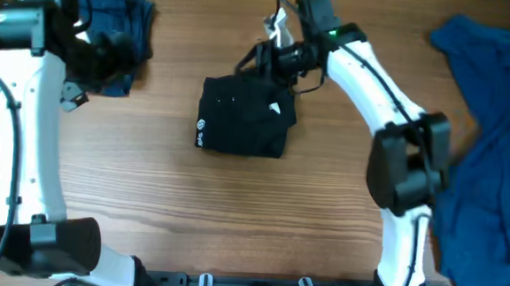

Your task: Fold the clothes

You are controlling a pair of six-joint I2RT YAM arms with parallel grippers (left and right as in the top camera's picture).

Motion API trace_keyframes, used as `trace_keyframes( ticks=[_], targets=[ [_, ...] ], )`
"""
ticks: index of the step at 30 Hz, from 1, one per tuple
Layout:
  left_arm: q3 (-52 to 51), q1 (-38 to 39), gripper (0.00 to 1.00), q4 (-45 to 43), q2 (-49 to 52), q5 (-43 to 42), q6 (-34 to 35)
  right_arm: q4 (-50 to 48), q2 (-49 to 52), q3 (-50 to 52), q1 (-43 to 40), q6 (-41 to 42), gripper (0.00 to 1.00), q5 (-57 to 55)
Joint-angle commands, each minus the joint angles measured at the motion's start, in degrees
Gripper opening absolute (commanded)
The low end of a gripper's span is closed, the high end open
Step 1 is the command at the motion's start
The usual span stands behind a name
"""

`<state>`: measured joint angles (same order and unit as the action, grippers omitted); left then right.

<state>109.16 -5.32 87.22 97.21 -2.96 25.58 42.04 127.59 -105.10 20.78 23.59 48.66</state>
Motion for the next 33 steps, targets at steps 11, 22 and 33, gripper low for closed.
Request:
trace_keyframes(
  ticks=[11, 22, 33],
  targets=[
    [-30.3, 5.3, 1.0, -28.3, 1.5, -20.5, -8.9, 11.8, 5.2, 0.2, -0.6, 0.3, 0.41, -9.0],
    [-35.7, 7.1, 1.0, -41.9, 2.1, -29.3, -14.8, 14.3, -18.3, 0.1, -2.4, 0.1, 0.95, -20.9],
    [-35.7, 7.7, 1.0, -47.1, 13.8, -30.7, -25.6, 39.9, -24.1, 0.4, -3.5, -24.2, 0.98, -17.4]
  ],
)
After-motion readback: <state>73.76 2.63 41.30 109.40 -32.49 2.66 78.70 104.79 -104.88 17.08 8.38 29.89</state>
